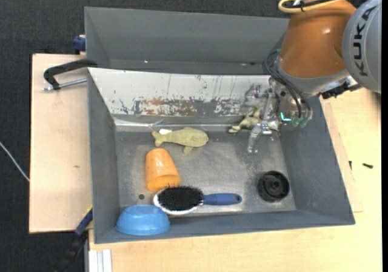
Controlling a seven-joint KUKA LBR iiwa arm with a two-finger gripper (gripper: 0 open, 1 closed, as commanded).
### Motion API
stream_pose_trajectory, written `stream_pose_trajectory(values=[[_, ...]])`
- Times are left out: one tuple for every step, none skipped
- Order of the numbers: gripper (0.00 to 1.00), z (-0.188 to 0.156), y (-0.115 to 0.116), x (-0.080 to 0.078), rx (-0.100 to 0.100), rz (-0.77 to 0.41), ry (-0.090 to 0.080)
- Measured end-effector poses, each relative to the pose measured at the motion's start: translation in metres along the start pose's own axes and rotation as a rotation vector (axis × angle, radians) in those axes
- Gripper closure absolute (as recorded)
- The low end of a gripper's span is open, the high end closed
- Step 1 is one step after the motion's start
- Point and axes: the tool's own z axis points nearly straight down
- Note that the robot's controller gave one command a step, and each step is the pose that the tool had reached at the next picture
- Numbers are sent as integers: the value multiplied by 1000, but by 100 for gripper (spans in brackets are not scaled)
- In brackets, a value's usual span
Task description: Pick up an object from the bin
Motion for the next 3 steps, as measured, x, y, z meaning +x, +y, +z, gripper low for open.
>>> stream_pose_trajectory(values=[[0,64,101,6,-3,131,0],[0,132,99,-9,-3,276,-11],[100,129,98,-12,-4,274,-23]])
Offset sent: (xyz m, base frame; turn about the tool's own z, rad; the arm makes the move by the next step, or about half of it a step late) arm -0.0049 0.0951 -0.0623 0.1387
